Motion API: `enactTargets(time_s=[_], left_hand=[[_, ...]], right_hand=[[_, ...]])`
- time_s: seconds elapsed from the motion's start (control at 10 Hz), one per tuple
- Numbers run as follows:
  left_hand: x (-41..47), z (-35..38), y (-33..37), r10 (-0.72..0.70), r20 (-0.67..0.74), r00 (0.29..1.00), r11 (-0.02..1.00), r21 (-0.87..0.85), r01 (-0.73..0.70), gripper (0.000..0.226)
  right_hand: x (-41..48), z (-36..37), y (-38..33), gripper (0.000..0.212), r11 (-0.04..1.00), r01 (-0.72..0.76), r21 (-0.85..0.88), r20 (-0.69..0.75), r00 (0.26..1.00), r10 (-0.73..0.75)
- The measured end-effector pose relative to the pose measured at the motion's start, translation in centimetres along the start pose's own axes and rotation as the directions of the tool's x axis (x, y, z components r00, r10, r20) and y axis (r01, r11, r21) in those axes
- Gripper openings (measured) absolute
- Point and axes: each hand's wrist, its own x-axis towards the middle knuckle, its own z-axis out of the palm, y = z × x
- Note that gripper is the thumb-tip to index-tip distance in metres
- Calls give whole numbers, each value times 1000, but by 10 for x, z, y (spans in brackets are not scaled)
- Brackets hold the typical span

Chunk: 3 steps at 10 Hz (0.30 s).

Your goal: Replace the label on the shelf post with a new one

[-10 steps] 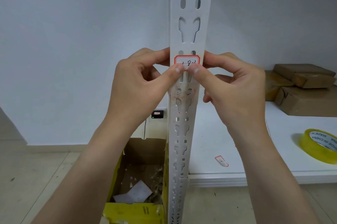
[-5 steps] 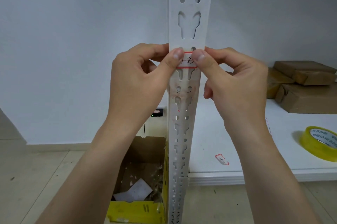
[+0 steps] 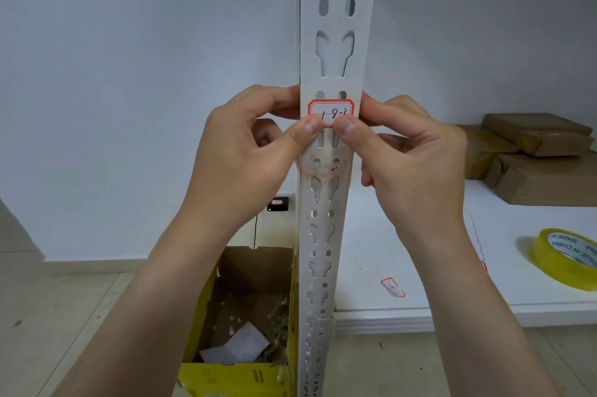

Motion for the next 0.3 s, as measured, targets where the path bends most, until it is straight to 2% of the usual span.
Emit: enactTargets(time_s=[0.2, 0.3], left_hand=[[0, -10, 5, -7, 80, 997, 1000, 26, 5, 29], [-6, -18, 10, -65, 132, 989, 990, 131, 48, 43]], right_hand=[[-1, -6, -7, 24, 999, -41, 30, 56, 998, 39], [-8, -15, -16, 28, 994, -62, -93, 60, 996, 67]])
